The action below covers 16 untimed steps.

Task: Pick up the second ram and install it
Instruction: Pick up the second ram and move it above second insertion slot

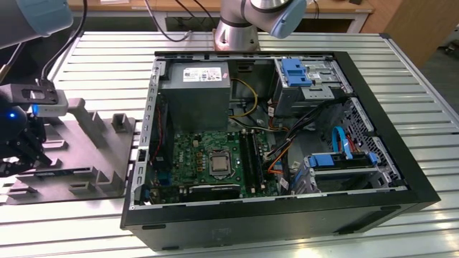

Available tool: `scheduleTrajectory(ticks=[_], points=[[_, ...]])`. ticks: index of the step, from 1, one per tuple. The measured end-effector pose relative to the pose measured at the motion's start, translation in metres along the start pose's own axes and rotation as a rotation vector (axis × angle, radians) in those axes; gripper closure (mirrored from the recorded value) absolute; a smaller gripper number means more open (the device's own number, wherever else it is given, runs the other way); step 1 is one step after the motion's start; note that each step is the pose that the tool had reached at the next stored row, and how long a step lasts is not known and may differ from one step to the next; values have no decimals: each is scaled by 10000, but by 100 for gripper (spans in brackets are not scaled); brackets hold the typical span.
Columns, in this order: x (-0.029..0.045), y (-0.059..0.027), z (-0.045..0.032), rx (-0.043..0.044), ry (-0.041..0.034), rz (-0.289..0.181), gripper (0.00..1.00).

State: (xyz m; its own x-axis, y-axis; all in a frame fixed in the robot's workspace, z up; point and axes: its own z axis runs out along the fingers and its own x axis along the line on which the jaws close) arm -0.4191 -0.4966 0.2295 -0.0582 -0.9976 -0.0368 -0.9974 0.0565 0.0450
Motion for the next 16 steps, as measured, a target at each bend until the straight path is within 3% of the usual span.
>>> scheduleTrajectory(ticks=[13,14,16], points=[[2,-2,39,0,1,0,90],[2,-2,39,0,1,0,89],[2,-2,39,1,1,0,77]])
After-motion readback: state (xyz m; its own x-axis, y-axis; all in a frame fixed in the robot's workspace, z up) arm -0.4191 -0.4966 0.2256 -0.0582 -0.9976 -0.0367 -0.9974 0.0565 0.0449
